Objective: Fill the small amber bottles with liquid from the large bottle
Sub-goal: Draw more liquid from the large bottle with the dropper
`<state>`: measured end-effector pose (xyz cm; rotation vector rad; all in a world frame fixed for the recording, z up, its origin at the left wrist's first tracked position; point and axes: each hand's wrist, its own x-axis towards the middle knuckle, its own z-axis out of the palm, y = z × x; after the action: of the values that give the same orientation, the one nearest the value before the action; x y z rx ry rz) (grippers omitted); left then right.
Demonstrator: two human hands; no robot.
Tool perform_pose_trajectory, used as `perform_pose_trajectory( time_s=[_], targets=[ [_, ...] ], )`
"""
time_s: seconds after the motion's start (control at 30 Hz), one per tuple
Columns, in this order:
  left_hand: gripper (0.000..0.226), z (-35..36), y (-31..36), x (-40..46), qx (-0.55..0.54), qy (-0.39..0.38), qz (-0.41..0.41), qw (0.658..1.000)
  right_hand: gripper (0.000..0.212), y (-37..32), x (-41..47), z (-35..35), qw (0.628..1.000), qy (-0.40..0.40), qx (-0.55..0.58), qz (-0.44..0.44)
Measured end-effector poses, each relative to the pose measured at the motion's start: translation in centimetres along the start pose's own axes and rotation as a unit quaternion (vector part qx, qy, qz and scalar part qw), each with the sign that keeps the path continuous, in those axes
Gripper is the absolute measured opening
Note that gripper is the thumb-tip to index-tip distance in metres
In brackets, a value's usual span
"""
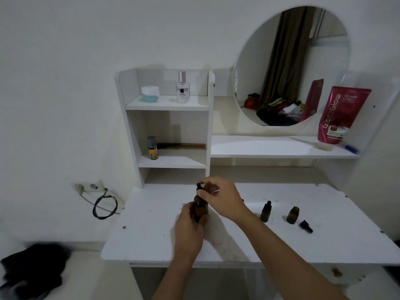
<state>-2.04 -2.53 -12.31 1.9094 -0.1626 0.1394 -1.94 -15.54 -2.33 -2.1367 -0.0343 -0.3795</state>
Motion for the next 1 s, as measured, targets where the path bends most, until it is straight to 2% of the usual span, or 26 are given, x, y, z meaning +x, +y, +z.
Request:
perform_pose_trajectory(
  time_s=[0.33, 0.67, 0.9, 1.0],
  targets=[
    [0.041, 0.2, -0.3, 0.1, 0.010, -0.001, -0.006, 1.000, 0.003, -0.4, 0.6, 0.0, 1.000, 0.016, -0.010, 0.016],
    [0.042, 0.3, -0.2, 0.2, 0.024, -0.003, -0.022, 0.999, 0.013, 0.0, 0.5, 1.1, 0.998, 0.059, -0.020, -0.028],
    [0.042, 0.2, -0.2, 0.1, 0.040, 0.002, -0.020, 0.999, 0.009, -0.5, 0.1, 0.5, 1.000, 0.026, -0.009, 0.000],
    [0.042, 0.1, 0.0, 0.0, 0.034, -0.002, -0.016, 0.999, 0.008, -1.3, -0.1, 0.0, 0.999, 0.036, 0.017, -0.007]
  ],
)
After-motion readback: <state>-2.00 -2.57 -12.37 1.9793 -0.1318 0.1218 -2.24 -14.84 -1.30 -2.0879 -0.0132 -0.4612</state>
